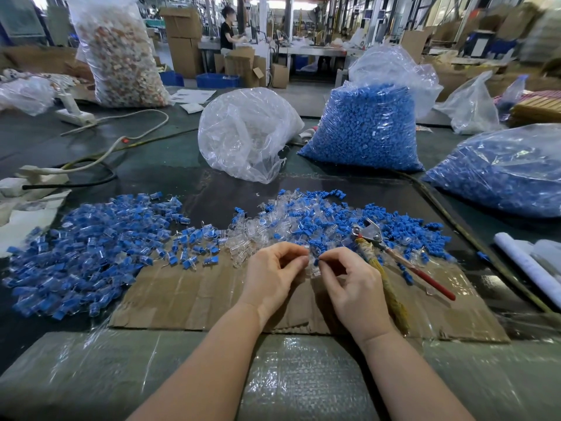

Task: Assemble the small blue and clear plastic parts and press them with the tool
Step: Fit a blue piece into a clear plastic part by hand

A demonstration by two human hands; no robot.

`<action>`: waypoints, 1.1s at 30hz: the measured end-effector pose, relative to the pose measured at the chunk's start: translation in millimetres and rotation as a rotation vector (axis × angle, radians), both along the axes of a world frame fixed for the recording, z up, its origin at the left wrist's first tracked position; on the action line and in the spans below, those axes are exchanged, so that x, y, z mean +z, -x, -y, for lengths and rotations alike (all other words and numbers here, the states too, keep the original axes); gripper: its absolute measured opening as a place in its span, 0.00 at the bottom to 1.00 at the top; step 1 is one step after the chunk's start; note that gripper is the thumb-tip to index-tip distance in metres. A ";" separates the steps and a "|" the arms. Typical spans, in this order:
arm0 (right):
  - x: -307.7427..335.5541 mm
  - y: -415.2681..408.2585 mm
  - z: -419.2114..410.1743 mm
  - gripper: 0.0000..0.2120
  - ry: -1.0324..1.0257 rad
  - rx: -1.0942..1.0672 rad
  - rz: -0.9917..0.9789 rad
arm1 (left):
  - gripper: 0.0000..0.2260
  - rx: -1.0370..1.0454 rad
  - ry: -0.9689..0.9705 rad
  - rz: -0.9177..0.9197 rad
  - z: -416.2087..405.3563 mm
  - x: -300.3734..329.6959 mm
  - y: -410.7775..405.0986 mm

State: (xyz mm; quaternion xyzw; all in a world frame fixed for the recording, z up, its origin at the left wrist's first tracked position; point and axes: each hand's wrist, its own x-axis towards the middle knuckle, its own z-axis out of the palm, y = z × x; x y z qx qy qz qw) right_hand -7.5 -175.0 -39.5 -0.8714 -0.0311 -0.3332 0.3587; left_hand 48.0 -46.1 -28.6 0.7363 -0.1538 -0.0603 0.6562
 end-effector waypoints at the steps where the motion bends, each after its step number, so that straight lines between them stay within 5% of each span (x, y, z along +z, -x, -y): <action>1: -0.8 -0.4 0.2 0.04 -0.044 0.003 -0.004 | 0.04 -0.007 0.015 -0.014 0.1 0.2 0.2; 7: -3.5 -2.4 1.1 0.04 -0.129 0.019 -0.057 | 0.04 -0.045 0.020 -0.027 -1.4 -0.1 0.5; 19: -3.7 -0.3 -4.8 0.08 0.143 -0.100 -0.097 | 0.05 -0.080 0.034 -0.056 -3.6 -2.5 -0.3; 33: 3.2 3.1 -2.4 0.09 0.114 0.050 -0.059 | 0.05 -0.078 0.000 -0.037 -5.6 -1.4 -1.6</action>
